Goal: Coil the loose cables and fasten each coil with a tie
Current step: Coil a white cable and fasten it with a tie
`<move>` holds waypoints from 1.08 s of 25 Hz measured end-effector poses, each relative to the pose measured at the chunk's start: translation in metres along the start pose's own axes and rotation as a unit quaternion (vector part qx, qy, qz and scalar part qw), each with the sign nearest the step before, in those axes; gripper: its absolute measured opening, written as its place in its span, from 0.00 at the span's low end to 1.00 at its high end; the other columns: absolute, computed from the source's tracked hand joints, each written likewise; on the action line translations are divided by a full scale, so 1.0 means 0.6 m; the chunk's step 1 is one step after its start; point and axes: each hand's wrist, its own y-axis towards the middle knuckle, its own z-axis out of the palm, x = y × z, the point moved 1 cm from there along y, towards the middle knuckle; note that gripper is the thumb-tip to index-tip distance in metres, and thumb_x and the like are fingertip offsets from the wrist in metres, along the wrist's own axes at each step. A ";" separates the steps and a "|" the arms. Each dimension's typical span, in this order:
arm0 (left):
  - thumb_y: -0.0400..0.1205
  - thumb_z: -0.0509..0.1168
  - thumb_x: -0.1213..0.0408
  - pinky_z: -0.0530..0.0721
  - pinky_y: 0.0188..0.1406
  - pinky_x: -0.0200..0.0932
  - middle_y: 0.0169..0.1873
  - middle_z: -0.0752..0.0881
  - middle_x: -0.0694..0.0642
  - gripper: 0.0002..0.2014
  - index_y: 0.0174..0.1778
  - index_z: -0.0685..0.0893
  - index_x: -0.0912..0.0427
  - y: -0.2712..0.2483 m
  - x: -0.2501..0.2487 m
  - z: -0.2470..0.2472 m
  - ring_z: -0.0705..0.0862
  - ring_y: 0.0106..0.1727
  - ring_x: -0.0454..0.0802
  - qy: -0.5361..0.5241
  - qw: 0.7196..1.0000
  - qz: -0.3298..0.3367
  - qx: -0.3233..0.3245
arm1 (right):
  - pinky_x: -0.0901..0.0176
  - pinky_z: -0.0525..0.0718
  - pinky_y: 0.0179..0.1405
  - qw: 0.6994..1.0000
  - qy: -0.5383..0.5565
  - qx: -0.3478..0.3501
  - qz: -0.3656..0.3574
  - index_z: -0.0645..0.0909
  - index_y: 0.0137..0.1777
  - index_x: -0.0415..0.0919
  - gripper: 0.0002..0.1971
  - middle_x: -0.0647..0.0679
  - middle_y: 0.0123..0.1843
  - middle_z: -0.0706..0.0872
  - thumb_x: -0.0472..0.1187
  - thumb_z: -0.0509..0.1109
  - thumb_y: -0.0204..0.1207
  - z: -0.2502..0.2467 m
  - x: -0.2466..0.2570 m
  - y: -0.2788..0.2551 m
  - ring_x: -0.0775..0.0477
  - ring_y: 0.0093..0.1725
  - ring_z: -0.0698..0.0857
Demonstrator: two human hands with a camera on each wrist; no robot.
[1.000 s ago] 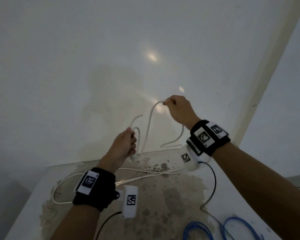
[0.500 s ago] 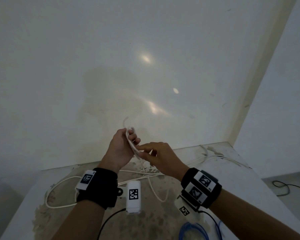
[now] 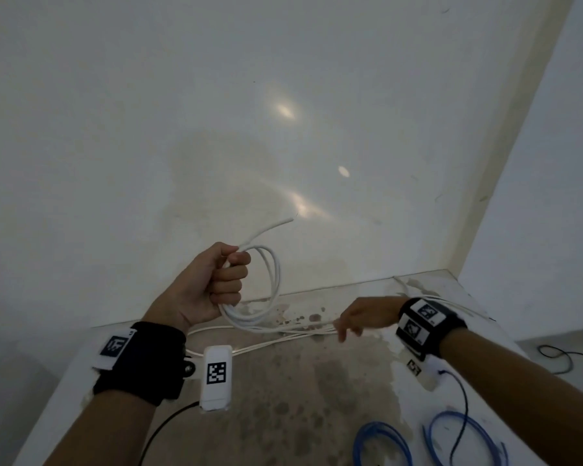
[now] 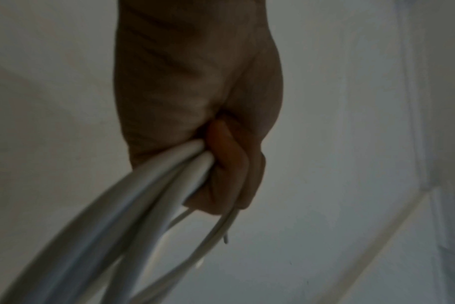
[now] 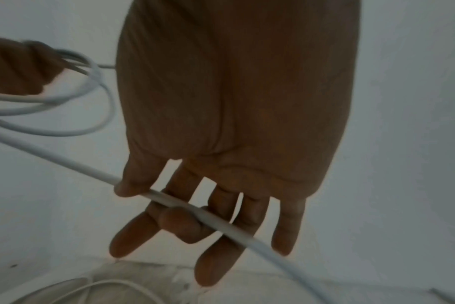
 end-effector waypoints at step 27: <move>0.84 0.51 0.59 0.67 0.18 0.36 0.17 0.63 0.46 0.12 0.33 0.70 0.54 0.071 0.076 0.048 0.64 0.17 0.43 -0.086 0.978 0.149 -0.119 | 0.64 0.74 0.23 0.846 0.385 -0.338 -0.151 0.85 0.63 0.46 0.11 0.49 0.33 0.82 0.42 0.62 0.87 0.194 0.151 -0.029 0.54 0.23 0.73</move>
